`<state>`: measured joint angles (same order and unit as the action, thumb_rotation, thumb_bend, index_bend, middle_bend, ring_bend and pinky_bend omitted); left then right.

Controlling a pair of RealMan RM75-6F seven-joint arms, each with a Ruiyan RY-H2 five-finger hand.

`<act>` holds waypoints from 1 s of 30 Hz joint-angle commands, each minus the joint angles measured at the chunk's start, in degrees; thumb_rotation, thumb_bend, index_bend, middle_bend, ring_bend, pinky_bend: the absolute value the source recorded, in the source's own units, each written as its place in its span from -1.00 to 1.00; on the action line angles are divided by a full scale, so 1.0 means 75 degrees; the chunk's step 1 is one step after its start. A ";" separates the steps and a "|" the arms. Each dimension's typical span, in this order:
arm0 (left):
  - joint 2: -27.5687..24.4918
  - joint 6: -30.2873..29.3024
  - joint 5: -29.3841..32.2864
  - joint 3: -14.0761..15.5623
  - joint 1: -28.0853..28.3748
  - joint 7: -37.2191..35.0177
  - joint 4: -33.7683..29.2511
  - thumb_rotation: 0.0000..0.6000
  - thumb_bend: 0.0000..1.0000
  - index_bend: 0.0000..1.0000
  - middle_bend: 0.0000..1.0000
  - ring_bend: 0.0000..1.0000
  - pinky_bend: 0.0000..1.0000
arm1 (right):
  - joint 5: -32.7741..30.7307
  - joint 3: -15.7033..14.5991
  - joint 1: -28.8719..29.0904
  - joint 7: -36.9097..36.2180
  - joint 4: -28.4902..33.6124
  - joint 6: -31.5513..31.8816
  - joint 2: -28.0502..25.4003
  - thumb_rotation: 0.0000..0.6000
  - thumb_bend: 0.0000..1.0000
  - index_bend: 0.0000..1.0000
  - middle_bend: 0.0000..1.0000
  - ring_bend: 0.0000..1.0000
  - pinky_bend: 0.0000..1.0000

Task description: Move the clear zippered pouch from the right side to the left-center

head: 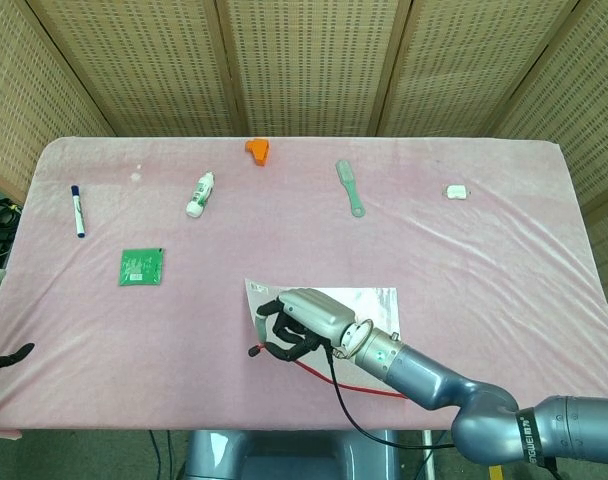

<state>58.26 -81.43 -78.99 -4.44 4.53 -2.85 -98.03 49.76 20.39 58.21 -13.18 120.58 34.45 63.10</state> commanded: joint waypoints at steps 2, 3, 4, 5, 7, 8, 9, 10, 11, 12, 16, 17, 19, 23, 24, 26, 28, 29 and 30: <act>0.0234 0.0228 -0.0404 -0.0086 0.0371 -0.0171 0.0293 1.00 -1.00 -1.00 -0.69 -0.59 -0.67 | 0.0104 -0.0100 -0.0118 -0.0137 -0.0125 0.0003 0.0042 1.00 0.40 0.62 1.00 0.97 1.00; 0.0352 0.0358 -0.0678 -0.0114 0.0596 -0.0181 0.0466 1.00 -1.00 -1.00 -0.39 -0.31 -0.42 | 0.0151 -0.0126 -0.0171 -0.0198 -0.0160 -0.0011 0.0033 1.00 0.40 0.62 1.00 0.97 1.00; 0.0454 0.0470 -0.0846 -0.0144 0.0772 -0.0178 0.0616 1.00 -1.00 -1.00 -0.09 -0.08 -0.17 | 0.0193 -0.0136 -0.0208 -0.0245 -0.0178 -0.0024 0.0024 1.00 0.40 0.62 1.00 0.97 1.00; 0.0562 0.0632 -0.1008 -0.0164 0.0971 -0.0226 0.0762 1.00 -1.00 -1.00 0.07 0.04 -0.03 | 0.0236 -0.0140 -0.0244 -0.0291 -0.0195 -0.0034 0.0014 1.00 0.40 0.62 1.00 0.97 1.00; 0.0771 0.1060 -0.1285 -0.0191 0.1406 -0.0523 0.1013 1.00 -1.00 -1.00 0.40 0.36 0.52 | 0.0320 -0.0140 -0.0311 -0.0383 -0.0225 -0.0048 -0.0009 1.00 0.40 0.62 1.00 0.97 1.00; 0.0889 0.1274 -0.1408 -0.0207 0.1636 -0.0750 0.1151 1.00 -1.00 -1.00 0.49 0.46 0.69 | 0.0375 -0.0132 -0.0349 -0.0440 -0.0244 -0.0052 -0.0021 1.00 0.40 0.62 1.00 0.97 1.00; 0.1112 0.1498 -0.1666 -0.0231 0.1964 -0.1062 0.1336 1.00 -1.00 -1.00 0.61 0.58 0.89 | 0.0416 -0.0123 -0.0393 -0.0499 -0.0271 -0.0039 -0.0034 1.00 0.40 0.62 1.00 0.97 1.00; 0.1216 0.1567 -0.1763 -0.0233 0.2086 -0.1223 0.1474 1.00 -1.00 -1.00 0.71 0.66 0.98 | 0.0437 -0.0119 -0.0409 -0.0525 -0.0280 -0.0037 -0.0038 1.00 0.40 0.62 1.00 0.97 1.00; 0.1446 0.1658 -0.2015 -0.0217 0.2333 -0.1574 0.1712 1.00 -1.00 -0.98 0.76 0.70 1.00 | 0.0466 -0.0111 -0.0437 -0.0574 -0.0307 -0.0037 -0.0048 1.00 0.40 0.62 1.00 0.97 1.00; 0.1726 0.1787 -0.2283 -0.0173 0.2618 -0.2023 0.1926 1.00 -1.00 -0.92 0.82 0.74 1.00 | 0.0478 -0.0102 -0.0464 -0.0622 -0.0340 -0.0030 -0.0065 1.00 0.40 0.62 1.00 0.97 1.00; 0.2423 0.1924 -0.2723 -0.0079 0.3190 -0.2853 0.2494 1.00 -1.00 -0.67 0.87 0.78 1.00 | 0.0486 -0.0058 -0.0501 -0.0724 -0.0395 -0.0018 -0.0120 1.00 0.40 0.62 1.00 0.97 1.00; 0.2632 0.1997 -0.2779 -0.0059 0.3355 -0.3057 0.2576 1.00 -1.00 -0.65 0.87 0.78 1.00 | 0.0475 -0.0052 -0.0501 -0.0733 -0.0411 -0.0011 -0.0141 1.00 0.40 0.62 1.00 0.97 1.00; 0.2900 0.2119 -0.2828 -0.0039 0.3592 -0.3325 0.2659 1.00 -1.00 -0.60 0.87 0.78 1.00 | 0.0443 -0.0051 -0.0492 -0.0722 -0.0436 0.0009 -0.0166 1.00 0.40 0.62 1.00 0.97 1.00; 0.3362 0.2444 -0.2817 0.0042 0.4053 -0.4072 0.2740 1.00 -1.00 -0.54 0.87 0.78 1.00 | 0.0343 -0.0064 -0.0472 -0.0700 -0.0480 0.0049 -0.0203 1.00 0.40 0.62 1.00 0.97 1.00; 0.3437 0.2491 -0.2800 0.0057 0.4132 -0.4219 0.2771 1.00 -1.00 -0.54 0.87 0.78 1.00 | 0.0331 -0.0069 -0.0469 -0.0697 -0.0486 0.0046 -0.0214 1.00 0.40 0.62 1.00 0.97 1.00; 0.3617 0.2528 -0.2759 0.0062 0.4257 -0.4395 0.2852 1.00 -1.00 -0.54 0.87 0.78 1.00 | 0.0320 -0.0080 -0.0469 -0.0695 -0.0495 0.0037 -0.0236 1.00 0.40 0.62 1.00 0.97 1.00; 0.3847 0.2552 -0.2646 0.0051 0.4384 -0.4696 0.2872 1.00 -1.00 -0.53 0.87 0.78 1.00 | 0.0320 -0.0098 -0.0472 -0.0693 -0.0514 0.0024 -0.0255 1.00 0.40 0.62 1.00 0.97 1.00; 0.3933 0.2577 -0.2604 0.0039 0.4442 -0.4792 0.2870 1.00 -1.00 -0.52 0.87 0.78 1.00 | 0.0317 -0.0110 -0.0473 -0.0687 -0.0526 0.0023 -0.0258 1.00 0.40 0.62 1.00 0.97 1.00; 0.3998 0.2598 -0.2574 0.0036 0.4494 -0.4872 0.2873 1.00 -1.00 -0.51 0.87 0.78 1.00 | 0.0312 -0.0117 -0.0474 -0.0687 -0.0536 0.0024 -0.0261 1.00 0.40 0.62 1.00 0.97 1.00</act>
<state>86.93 -62.59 -98.95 -4.21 37.11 -38.00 -76.85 52.11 19.52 54.66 -18.34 116.56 34.63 61.15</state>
